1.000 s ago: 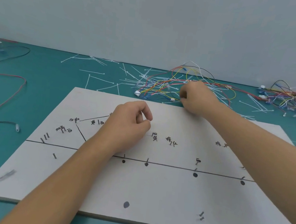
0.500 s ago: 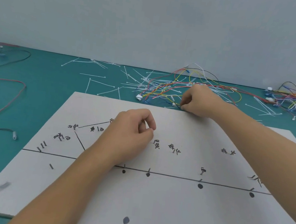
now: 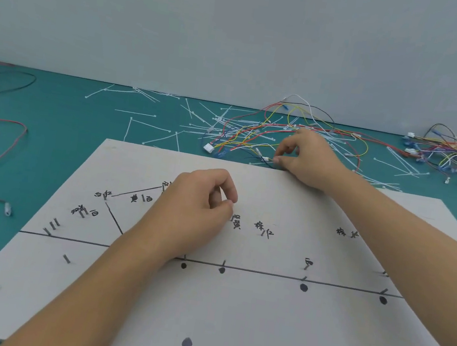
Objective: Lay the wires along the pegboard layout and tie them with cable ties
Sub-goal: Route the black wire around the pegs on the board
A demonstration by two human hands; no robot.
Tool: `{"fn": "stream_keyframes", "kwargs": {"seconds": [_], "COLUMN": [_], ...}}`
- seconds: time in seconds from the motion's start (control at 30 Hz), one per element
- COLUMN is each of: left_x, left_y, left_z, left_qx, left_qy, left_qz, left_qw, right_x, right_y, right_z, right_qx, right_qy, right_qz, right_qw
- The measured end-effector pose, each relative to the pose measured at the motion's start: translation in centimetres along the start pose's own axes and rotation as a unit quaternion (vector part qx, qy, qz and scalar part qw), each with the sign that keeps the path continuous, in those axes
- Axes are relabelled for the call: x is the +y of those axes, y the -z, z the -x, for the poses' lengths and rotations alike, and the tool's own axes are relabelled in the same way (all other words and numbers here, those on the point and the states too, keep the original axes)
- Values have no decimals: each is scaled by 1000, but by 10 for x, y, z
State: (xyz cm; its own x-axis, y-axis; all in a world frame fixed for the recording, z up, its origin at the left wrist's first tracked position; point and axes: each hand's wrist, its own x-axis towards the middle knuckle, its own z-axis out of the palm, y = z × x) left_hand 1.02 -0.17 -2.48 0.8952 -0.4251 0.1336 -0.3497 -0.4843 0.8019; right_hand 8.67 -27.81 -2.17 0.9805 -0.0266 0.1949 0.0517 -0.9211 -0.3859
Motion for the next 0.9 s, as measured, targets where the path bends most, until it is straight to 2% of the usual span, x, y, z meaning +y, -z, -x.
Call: {"fn": "stream_keyframes", "kwargs": {"seconds": [0.1, 0.2, 0.37, 0.43, 0.57, 0.63, 0.7, 0.8, 0.9], "left_x": [0, 1, 0, 1, 1, 2, 3, 7, 14], "left_y": [0, 0, 1, 0, -1, -1, -1, 3, 17], "left_z": [0, 1, 1, 2, 1, 1, 1, 1, 0], "left_qx": [1, -3, 0, -1, 2, 9, 22, 65, 117], "left_qy": [-1, -3, -2, -3, -3, -5, -6, -7, 29], "left_qz": [1, -1, -3, -5, -3, 6, 13, 27, 76], "left_qw": [1000, 1000, 1000, 1000, 1000, 1000, 1000, 997, 990], "right_x": [-7, -18, -28, -30, -45, -55, -61, -65, -73], "right_y": [0, -3, 0, 7, 44, 71, 97, 115, 104], "right_z": [-5, -12, -16, -12, -5, -1, 8, 30, 56], "right_qx": [-28, -74, -90, -49, 112, 183, 199, 111, 23], "right_qy": [-21, -46, -68, -71, -81, -103, -142, -152, -160], "right_qz": [-38, 3, 39, 26, -124, -243, -401, -590, -660], "right_qw": [999, 996, 993, 996, 982, 947, 883, 785, 734]}}
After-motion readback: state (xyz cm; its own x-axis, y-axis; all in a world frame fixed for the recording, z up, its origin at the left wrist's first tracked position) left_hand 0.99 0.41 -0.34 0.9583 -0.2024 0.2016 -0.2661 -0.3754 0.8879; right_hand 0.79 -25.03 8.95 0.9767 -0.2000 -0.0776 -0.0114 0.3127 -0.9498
